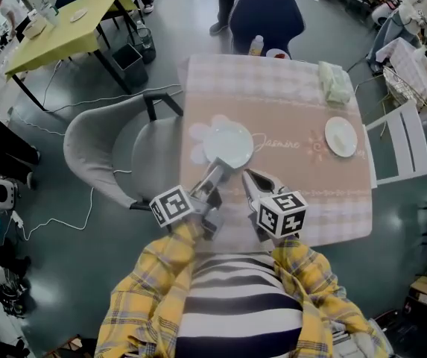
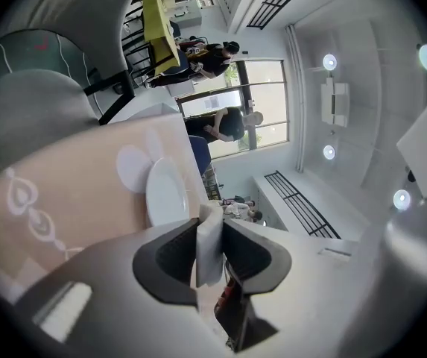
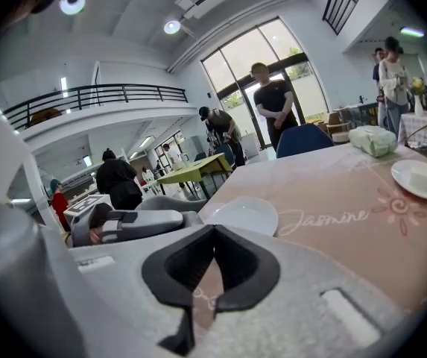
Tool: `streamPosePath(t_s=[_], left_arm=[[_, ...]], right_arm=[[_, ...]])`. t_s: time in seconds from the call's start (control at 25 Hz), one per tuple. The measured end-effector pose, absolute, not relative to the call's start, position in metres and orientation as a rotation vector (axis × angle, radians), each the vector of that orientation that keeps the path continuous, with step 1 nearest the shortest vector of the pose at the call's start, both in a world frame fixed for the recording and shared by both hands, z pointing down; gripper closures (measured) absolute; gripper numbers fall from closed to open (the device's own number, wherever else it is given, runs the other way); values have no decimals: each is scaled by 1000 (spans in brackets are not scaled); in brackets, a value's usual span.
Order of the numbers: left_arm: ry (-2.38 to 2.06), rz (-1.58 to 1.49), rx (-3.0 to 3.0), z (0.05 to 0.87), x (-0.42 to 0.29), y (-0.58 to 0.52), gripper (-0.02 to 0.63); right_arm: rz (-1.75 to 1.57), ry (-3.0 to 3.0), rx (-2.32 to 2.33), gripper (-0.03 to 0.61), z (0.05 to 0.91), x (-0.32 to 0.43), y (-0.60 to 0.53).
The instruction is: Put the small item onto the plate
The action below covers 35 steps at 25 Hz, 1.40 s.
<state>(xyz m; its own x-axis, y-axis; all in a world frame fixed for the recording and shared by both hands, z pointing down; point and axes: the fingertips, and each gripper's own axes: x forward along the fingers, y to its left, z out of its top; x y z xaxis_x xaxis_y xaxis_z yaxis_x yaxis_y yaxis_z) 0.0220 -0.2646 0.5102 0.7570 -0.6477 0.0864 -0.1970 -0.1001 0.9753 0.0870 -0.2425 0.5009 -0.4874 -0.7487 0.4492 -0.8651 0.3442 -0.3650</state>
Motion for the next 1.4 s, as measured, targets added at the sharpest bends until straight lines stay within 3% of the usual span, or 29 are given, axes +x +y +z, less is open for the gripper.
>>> streamPosePath(t_s=[1.08, 1.2, 1.4], left_arm=[[-700, -14, 1632, 552, 64, -334, 520], [-666, -10, 1636, 548, 69, -336, 430], [-695, 27, 1662, 546, 63, -338, 391]], right_arm=[[799, -2428, 1240, 581, 530, 85, -313], [808, -2431, 1242, 581, 530, 87, -314], [810, -2429, 1238, 581, 530, 88, -315]])
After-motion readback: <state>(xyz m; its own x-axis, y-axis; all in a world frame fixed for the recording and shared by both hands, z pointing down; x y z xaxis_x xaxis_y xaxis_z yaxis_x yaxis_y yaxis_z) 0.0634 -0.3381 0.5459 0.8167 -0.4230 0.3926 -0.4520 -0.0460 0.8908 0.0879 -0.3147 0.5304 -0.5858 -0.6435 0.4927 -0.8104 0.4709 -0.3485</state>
